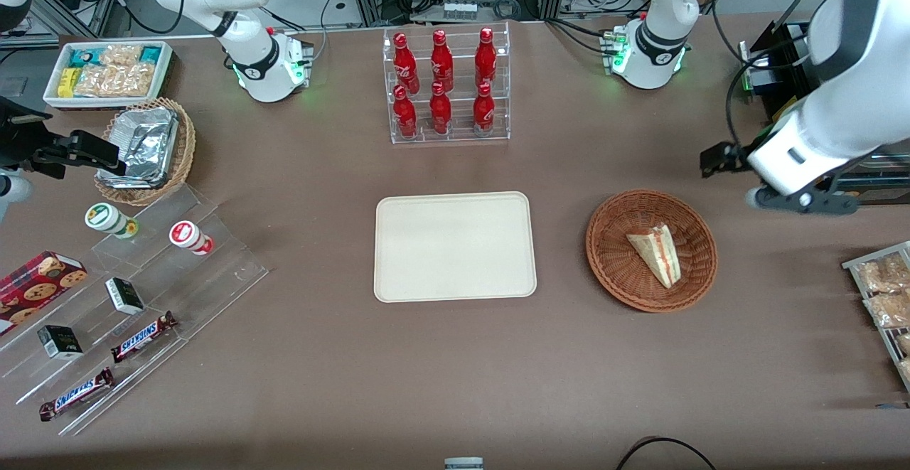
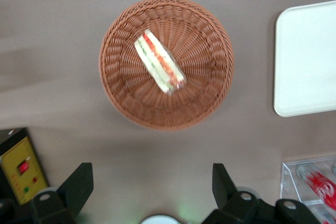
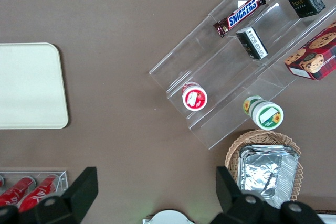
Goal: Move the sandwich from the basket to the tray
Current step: 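Move the left gripper over the wicker basket toward the wrapped sandwich, then lower the left gripper and close it on the wrapped sandwich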
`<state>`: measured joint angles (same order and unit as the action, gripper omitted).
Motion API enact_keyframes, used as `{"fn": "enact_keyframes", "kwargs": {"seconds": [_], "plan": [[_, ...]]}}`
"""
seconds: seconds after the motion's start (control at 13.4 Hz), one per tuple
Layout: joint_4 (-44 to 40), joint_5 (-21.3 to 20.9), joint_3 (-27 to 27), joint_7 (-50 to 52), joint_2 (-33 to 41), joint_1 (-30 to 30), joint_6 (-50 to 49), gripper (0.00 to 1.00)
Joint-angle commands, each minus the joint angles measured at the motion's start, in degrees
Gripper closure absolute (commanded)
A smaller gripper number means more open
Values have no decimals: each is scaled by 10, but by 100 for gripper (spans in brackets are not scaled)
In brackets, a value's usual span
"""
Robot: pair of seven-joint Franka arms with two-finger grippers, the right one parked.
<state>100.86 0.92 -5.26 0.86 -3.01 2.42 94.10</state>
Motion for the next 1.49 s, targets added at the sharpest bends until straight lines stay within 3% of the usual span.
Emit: {"fn": "enact_keyframes", "kwargs": {"seconds": [0.0, 0.37, 0.97, 1.19, 1.41], "plan": [[105, 0, -6, 6, 24, -8, 96, 0], [260, 0, -7, 64, 48, -8, 292, 0], [302, 0, -10, 408, -4, 0, 431, 0], [300, 0, -10, 490, -39, 13, 457, 0], [297, -2, -10, 494, -70, 20, 476, 0]]}}
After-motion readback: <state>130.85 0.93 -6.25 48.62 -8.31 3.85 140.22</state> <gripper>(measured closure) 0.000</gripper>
